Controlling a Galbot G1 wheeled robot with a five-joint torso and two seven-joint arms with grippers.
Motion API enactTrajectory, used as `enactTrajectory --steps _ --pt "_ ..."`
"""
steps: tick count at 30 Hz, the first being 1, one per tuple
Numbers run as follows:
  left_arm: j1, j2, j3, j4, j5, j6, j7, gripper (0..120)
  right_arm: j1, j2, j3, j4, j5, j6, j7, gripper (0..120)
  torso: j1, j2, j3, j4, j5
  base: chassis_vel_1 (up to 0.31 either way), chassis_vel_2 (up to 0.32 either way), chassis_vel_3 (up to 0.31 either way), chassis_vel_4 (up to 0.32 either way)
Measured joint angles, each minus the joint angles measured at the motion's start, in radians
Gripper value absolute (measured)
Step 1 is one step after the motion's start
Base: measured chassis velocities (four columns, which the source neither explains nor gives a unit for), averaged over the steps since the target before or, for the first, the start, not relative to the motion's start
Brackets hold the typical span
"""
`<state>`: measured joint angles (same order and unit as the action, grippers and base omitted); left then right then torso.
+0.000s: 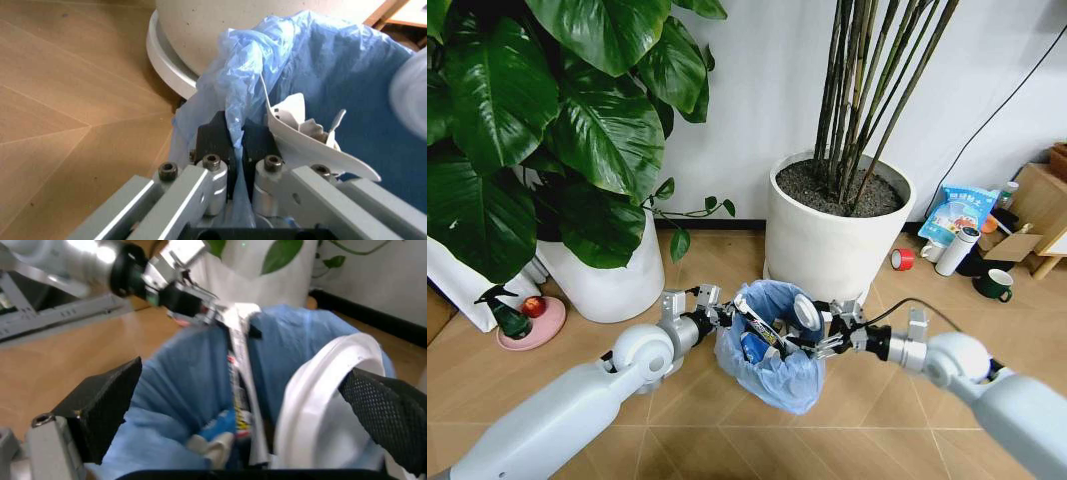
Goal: Pick up the trash bin and place the garbage on the floor into it.
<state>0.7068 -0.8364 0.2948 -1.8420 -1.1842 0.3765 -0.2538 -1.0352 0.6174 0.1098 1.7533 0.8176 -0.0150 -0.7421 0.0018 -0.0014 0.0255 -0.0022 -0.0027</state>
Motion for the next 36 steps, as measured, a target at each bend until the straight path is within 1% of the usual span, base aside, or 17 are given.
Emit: enactTrajectory --steps 1,2,6,17,20,23,28,36 --pt "-0.003 -0.001 0.001 0.004 -0.001 0.001 0.000 0 0.001 -0.021 0.002 0.020 0.023 -0.013 -0.002 100 0.000 0.000 0.000 0.0000 -0.0002 0.000 0.000 0.000 0.000" --pt "-0.003 -0.001 0.001 0.004 -0.001 0.001 0.000 0 0.001 -0.021 0.002 0.020 0.023 -0.013 -0.002 100 0.000 0.000 0.000 0.0000 -0.0002 0.000 0.000 0.000 0.000" --pt "-0.023 -0.013 0.015 0.014 -0.005 0.002 -0.001 0 0.004 -0.070 -0.005 0.071 0.070 -0.046 0.000 100 0.000 0.000 0.000 0.0000 -0.0003 0.000 0.000 0.000 0.000" --pt "-0.036 -0.029 0.018 0.019 -0.014 0.002 -0.001 0 0.003 -0.095 -0.009 0.076 0.087 -0.060 0.004 100 0.000 0.000 0.000 -0.0001 -0.0003 0.000 0.000 0.000 0.000" --pt "-0.037 -0.031 0.009 0.018 -0.020 0.002 -0.001 0 -0.011 -0.099 0.007 0.060 0.081 -0.060 0.002 100 0.000 0.000 0.000 0.0000 -0.0003 0.000 0.000 0.000 0.000" --pt "-0.050 -0.018 0.000 0.016 -0.031 0.002 -0.003 0 -0.044 -0.101 0.057 0.036 0.073 -0.054 -0.002 100 0.000 0.000 0.000 -0.0001 -0.0003 0.000 0.000 0.000 0.000" --pt "-0.055 -0.014 0.001 0.016 -0.035 0.002 -0.007 0 -0.074 -0.106 0.102 0.029 0.071 -0.048 -0.009 100 0.000 0.000 0.000 -0.0001 -0.0003 0.000 0.000 0.000 0.000" --pt "-0.037 -0.006 -0.008 0.016 -0.031 0.002 -0.008 0 -0.088 -0.107 0.134 0.035 0.075 -0.041 -0.009 100 0.000 0.000 0.000 0.0000 -0.0005 0.000 0.000 0.000 0.000"
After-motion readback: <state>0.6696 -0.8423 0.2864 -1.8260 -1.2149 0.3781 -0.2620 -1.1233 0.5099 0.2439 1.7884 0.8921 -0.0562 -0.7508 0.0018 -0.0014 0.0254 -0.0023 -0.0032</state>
